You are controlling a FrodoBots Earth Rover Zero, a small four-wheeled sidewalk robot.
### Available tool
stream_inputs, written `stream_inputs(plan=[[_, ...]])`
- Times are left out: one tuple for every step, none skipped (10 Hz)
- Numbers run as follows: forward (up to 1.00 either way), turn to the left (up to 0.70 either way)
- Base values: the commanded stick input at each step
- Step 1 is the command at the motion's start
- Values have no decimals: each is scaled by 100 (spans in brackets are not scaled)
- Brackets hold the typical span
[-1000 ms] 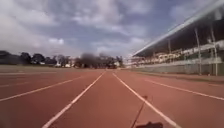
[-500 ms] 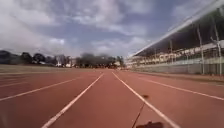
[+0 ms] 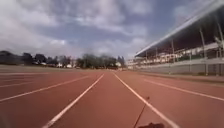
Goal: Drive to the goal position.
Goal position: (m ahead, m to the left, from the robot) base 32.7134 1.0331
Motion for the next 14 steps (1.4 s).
stream_inputs(plan=[[70,0],[70,0],[70,0],[70,0],[70,0],[70,0],[70,0],[70,-35],[70,-35],[70,-35],[70,-35],[70,-35],[70,-35],[70,-35]])
